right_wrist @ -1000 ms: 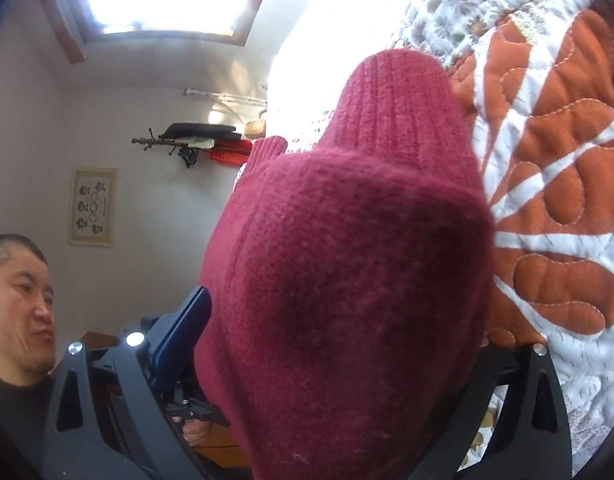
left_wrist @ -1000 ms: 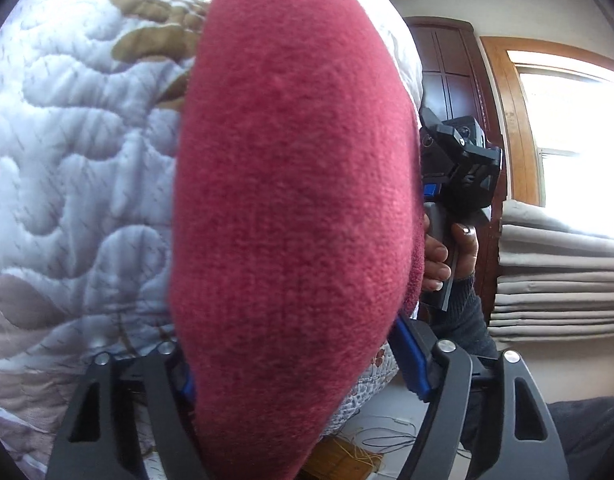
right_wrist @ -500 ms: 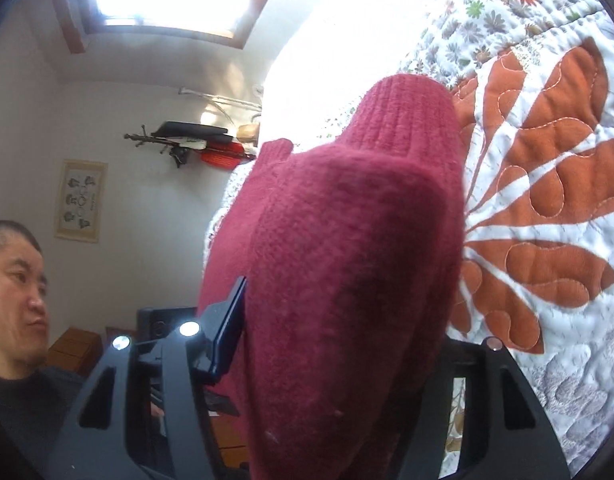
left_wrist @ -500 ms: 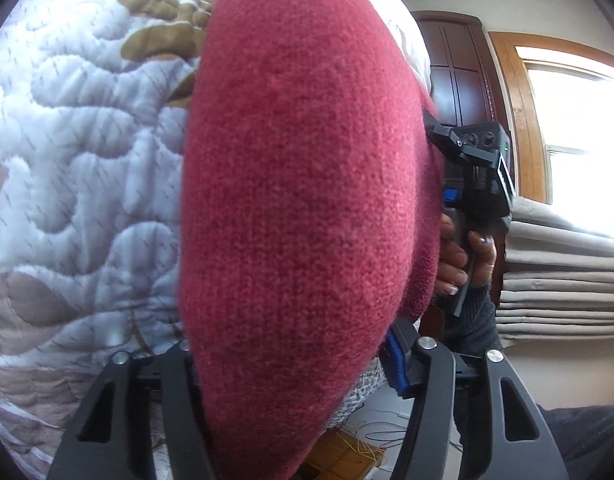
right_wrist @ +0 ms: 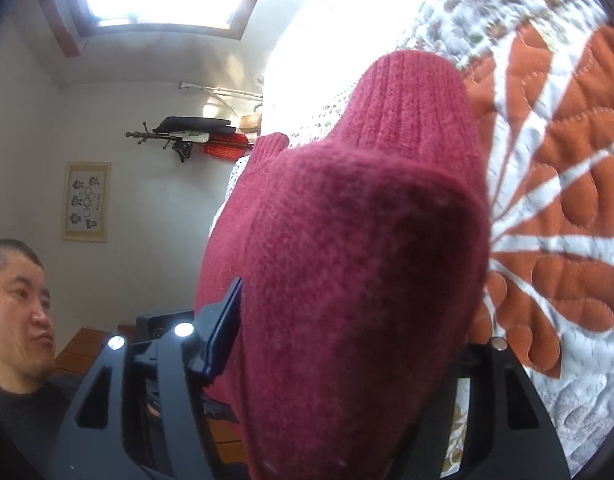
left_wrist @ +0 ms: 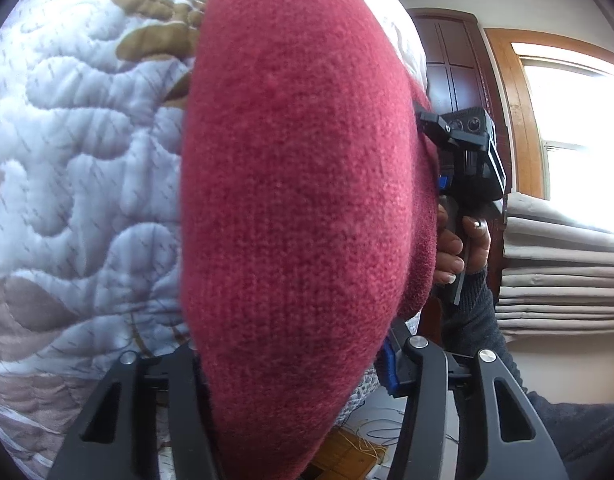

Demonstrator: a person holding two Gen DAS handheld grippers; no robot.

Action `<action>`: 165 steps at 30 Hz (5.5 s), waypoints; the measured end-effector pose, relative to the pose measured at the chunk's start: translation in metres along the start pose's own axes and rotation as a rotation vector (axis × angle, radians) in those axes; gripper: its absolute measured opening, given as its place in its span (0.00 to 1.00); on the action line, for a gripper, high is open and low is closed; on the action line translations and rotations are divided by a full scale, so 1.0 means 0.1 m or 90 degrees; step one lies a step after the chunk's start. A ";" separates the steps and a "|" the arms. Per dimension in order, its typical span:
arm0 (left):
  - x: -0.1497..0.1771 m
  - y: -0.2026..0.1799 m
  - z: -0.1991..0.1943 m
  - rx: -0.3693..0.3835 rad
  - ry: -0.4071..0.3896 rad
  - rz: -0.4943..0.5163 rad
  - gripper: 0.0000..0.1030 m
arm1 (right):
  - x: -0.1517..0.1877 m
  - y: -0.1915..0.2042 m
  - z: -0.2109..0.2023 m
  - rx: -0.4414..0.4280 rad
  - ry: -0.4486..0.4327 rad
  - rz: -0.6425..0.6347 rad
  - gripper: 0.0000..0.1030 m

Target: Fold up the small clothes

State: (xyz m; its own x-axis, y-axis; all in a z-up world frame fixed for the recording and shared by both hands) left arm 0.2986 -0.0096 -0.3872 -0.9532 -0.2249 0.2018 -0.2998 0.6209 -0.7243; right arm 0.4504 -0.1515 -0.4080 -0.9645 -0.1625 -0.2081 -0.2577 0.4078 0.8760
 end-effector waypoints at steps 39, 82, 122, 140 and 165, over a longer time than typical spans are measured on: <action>0.80 1.28 -1.65 0.043 -0.059 0.068 0.30 | 0.46 1.55 1.91 -0.020 0.076 -0.060 0.40; -0.22 1.17 -2.11 0.197 -0.167 0.030 0.73 | 0.72 1.75 1.73 0.256 0.041 -0.154 0.13; 1.04 1.63 -1.72 0.204 -0.041 0.051 0.65 | 2.10 1.52 1.35 0.306 0.007 -0.032 0.00; 2.13 1.28 -3.26 -0.140 -0.498 0.060 0.96 | 2.63 2.30 0.37 0.545 -0.115 -0.115 0.88; 3.58 -0.05 -3.28 -0.232 -0.450 0.176 0.96 | 3.62 4.57 -0.22 0.726 -0.279 -0.288 0.97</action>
State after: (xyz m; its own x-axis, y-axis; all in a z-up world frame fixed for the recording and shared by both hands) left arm -0.0538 0.1530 -0.0953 -0.7827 -0.3707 -0.4999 -0.1678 0.8992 -0.4042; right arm -0.0149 -0.0431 -0.0734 -0.6622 -0.2693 -0.6993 -0.2580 0.9581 -0.1246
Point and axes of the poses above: each gripper's, at about its wrist camera, not at the fingertips, and z roughly the way its jaws point, y to its left, x to its underside, the point moved 8 cm from there along z, roughly the way its jaws point, and after that the axes turned 10 degrees about -z, right-handed, at the moved point
